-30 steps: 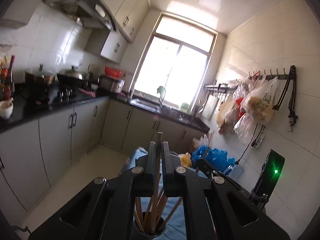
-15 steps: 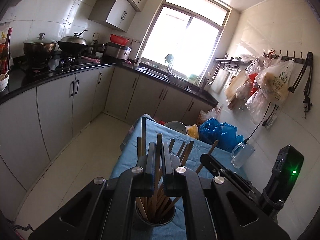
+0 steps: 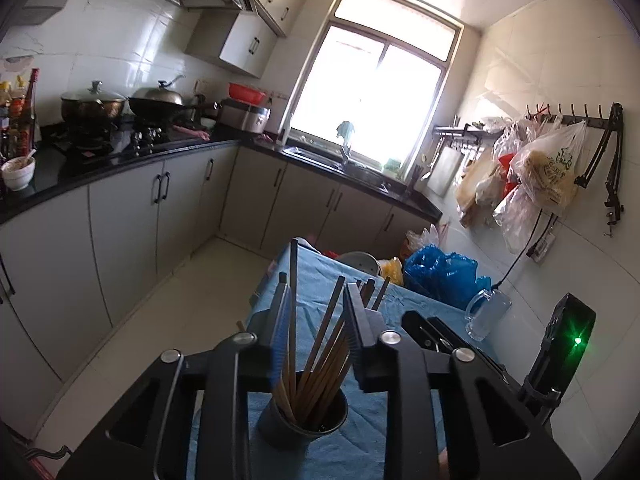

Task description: Organize utensils

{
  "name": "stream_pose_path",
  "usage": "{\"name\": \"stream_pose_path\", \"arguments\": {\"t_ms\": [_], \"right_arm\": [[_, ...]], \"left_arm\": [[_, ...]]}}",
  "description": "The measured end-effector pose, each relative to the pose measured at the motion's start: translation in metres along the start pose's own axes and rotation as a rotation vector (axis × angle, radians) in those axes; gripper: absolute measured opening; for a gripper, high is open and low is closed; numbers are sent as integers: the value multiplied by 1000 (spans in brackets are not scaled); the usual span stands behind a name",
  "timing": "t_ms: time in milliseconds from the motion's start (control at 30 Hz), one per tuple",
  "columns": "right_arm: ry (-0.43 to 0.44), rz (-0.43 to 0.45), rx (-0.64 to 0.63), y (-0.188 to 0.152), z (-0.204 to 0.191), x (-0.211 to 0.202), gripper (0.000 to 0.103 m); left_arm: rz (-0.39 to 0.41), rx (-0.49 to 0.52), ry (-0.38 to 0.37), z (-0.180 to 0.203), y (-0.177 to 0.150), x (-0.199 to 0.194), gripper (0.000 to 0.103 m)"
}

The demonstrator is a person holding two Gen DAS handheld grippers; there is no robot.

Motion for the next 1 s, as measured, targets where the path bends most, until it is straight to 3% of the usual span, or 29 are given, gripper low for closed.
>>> {"name": "stream_pose_path", "arguments": {"t_ms": [133,200,333,533,633,867,1000], "right_arm": [[-22,0,14,-5,8,-9,54],[-30,-5,22,-9,13,-13,54],[-43,-28,46,-20,24,-19,56],[-56,-64,68,-36,32,-26,56],[-63,-70,65,-43,33,-32,62],[-102,-89,45,-62,34,-43,64],[-129,-102,63,-71,42,-48,64]], "left_arm": [[34,-2,37,-3,-4,-19,35],[52,-7,67,-9,-7,-28,44],[73,-22,143,-22,-18,-42,52],[22,-3,213,-31,-40,-40,56],[-4,5,224,-32,-50,-38,59],[1,37,238,-21,-63,-39,81],[61,86,296,-13,-65,-50,93]]}}
Point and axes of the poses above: each gripper's, at about its wrist camera, not at the fingertips, and x roughly the way its jaws point, z to its right, y to its top, the point moved 6 cm from there along x, roughly the way its jaws point, and after that the axes turned 5 degrees about x, right-handed, at the moved point
